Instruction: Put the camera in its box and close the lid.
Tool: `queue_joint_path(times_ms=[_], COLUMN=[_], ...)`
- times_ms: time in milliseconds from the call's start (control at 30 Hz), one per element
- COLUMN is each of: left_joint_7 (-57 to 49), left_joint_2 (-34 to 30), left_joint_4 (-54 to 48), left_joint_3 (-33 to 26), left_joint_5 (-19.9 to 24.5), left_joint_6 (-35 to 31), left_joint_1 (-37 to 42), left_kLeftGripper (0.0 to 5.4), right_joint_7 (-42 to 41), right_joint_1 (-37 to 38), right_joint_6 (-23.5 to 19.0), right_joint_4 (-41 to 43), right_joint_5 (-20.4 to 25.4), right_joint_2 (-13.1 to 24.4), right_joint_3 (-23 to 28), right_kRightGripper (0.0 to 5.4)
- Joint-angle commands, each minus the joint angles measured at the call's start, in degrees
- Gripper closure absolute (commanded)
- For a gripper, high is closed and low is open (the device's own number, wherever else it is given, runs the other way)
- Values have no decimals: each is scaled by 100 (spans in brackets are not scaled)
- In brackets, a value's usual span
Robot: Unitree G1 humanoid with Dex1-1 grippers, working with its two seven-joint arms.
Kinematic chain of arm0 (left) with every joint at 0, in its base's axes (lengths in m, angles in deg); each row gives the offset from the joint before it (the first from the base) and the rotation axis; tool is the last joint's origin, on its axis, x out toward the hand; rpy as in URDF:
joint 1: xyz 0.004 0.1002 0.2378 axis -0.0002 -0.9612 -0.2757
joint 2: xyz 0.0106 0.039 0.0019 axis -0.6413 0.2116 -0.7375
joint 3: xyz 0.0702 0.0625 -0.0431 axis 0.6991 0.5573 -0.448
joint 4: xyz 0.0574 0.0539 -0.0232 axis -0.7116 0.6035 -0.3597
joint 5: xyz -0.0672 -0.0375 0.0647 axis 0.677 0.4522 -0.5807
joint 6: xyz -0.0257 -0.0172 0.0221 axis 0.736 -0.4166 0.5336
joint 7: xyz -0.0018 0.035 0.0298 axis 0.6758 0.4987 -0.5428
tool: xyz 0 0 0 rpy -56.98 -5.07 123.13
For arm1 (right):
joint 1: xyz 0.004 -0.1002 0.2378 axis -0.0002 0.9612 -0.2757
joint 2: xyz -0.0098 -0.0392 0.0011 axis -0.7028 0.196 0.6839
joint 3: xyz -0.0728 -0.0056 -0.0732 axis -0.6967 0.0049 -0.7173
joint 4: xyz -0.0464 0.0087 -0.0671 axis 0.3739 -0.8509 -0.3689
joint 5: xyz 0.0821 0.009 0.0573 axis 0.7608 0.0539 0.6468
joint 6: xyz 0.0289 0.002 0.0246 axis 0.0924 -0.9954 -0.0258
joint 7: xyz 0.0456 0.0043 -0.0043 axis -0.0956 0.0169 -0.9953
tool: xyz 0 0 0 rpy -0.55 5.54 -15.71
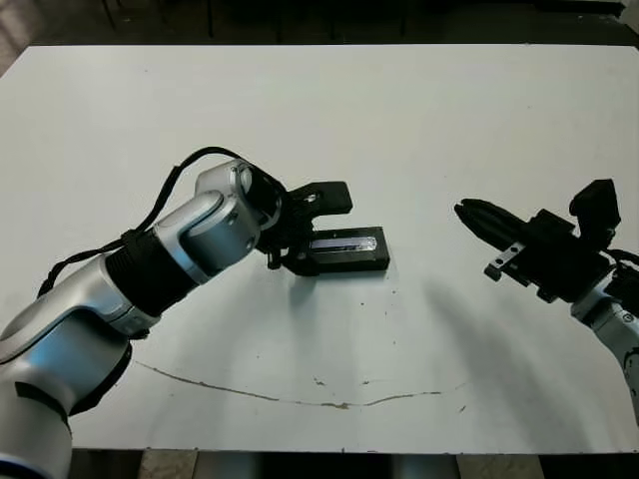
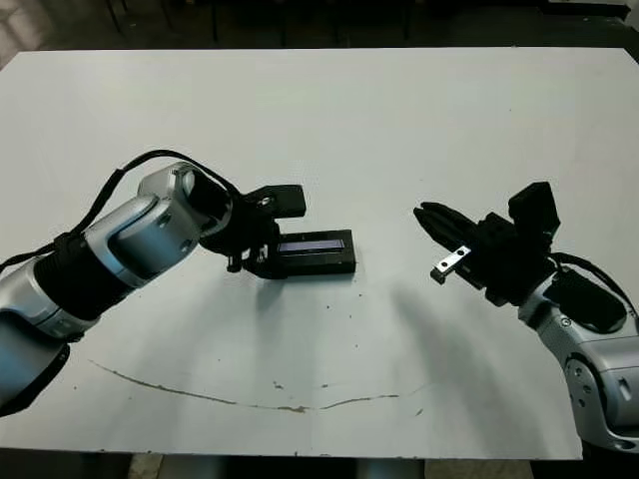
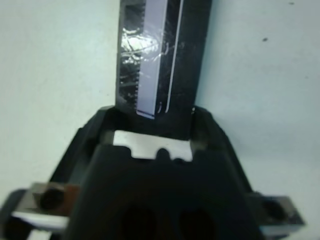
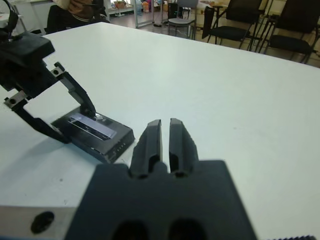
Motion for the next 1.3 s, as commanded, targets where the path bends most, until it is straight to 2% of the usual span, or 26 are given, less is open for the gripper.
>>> queue_joint_path(times_ms=[33, 167, 300, 400, 567, 833, 1033, 1133, 1233, 1300], left_joint_7=[239, 169, 95, 73, 35, -302, -495, -395, -197, -432], left_joint_2=[-80, -332, -537, -652, -1073, -1850, -2089, -2186, -2293, -2212], left_joint_4=[-104, -117, -81, -113, -193, -614, -633, -694, -862, -1102], left_joint_3=[311, 252, 97, -122, -405, -1564, -1947, -2197, -2576, -3129], left_joint_5=[56, -57, -112, -61, -191, 47, -26, 151, 521, 799], left_joint_6=[425, 799, 819, 724, 982, 1006, 1356, 1331, 1264, 1703], left_joint_1=[-372, -551, -715, -827, -983, -1771, -2142, -2274, -2333, -2553], left_kLeftGripper=[138, 70, 1, 1, 1, 1, 1, 1, 1, 8], right_joint_7=[-74, -124, -120, -132, -175, -340, -392, -263, -286, -239], right_joint_1=[58, 49, 10, -4, -21, -31, -116, -115, -100, -69], right_joint_6=[-33, 49, 25, 1, -10, 132, 140, 72, 122, 174], right_joint_4=[-133, -158, -185, -200, -245, -494, -586, -443, -466, -470], right_joint_5=[30, -34, -67, -56, -24, 22, 27, -70, -64, -112], right_joint_2=[13, 45, 46, 33, 11, -2, -13, 47, 29, -5], right_joint_3=[-16, -49, -79, -91, -97, -61, -93, -109, -78, -70], right_kRightGripper=[540, 540, 540, 540, 540, 540, 540, 540, 540, 540])
